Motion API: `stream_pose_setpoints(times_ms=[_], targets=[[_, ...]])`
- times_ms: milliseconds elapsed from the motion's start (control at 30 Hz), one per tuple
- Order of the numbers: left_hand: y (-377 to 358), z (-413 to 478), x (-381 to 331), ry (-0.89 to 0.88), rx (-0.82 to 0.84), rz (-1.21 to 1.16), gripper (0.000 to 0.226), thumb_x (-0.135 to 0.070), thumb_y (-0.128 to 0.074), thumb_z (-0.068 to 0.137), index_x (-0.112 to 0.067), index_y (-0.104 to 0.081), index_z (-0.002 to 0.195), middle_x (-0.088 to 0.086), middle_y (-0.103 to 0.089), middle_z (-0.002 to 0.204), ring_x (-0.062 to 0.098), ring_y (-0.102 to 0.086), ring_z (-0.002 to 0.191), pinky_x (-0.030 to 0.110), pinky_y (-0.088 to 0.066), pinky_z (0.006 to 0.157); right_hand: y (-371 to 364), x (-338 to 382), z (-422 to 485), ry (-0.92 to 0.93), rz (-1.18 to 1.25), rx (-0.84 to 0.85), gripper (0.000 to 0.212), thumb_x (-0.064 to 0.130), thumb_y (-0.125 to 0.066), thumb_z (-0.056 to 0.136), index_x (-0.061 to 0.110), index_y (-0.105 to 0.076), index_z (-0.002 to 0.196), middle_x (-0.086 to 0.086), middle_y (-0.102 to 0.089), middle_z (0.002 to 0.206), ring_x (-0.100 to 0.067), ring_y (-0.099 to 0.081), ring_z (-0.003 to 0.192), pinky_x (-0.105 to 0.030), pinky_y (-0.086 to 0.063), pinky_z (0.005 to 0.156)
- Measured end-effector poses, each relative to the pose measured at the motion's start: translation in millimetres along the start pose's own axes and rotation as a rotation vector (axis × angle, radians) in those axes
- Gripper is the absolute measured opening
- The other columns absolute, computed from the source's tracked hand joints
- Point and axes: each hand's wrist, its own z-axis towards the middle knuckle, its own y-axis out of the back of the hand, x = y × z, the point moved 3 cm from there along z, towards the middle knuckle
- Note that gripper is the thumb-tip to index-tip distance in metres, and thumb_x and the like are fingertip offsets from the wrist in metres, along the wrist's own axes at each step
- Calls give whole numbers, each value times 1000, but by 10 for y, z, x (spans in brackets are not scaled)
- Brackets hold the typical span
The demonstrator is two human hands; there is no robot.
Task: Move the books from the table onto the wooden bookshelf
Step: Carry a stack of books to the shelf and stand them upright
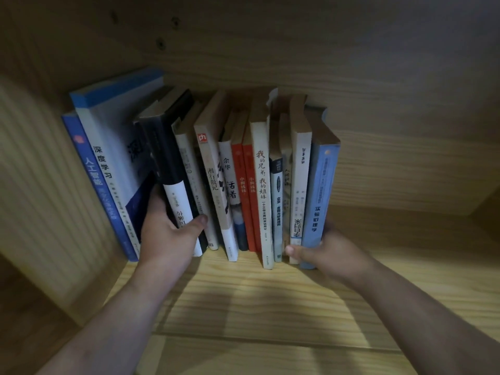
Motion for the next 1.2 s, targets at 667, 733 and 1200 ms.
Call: stream_pose_setpoints(times_ms=[667, 733, 1200], targets=[[77, -544, -369, -314, -354, 590, 79, -16, -64, 91, 4, -20, 153, 31, -28, 147, 44, -35, 136, 46, -41, 107, -179, 406, 0, 117, 238, -52, 92, 57, -84, 61, 39, -41, 140, 36, -70, 109, 15, -66, 100, -8, -53, 69], [93, -613, -388, -505, -415, 589, 77, -19, -64, 91, -2, -22, 153, 27, -21, 153, 40, -25, 143, 48, -32, 112, -174, 483, -34, 142, 241, -67, 101, 70, -83, 59, 42, -37, 144, 41, -66, 114, 17, -64, 102, -4, -51, 69], [-297, -76, -333, -909, -228, 837, 92, -69, -48, 81, -21, -15, 152, 16, -15, 155, 36, -14, 145, 44, 13, 121, -72, 1192, 40, 429, 601, -293, 133, 97, -62, 46, 12, -48, 147, -16, -58, 145, -36, -52, 137, -64, -37, 114]])
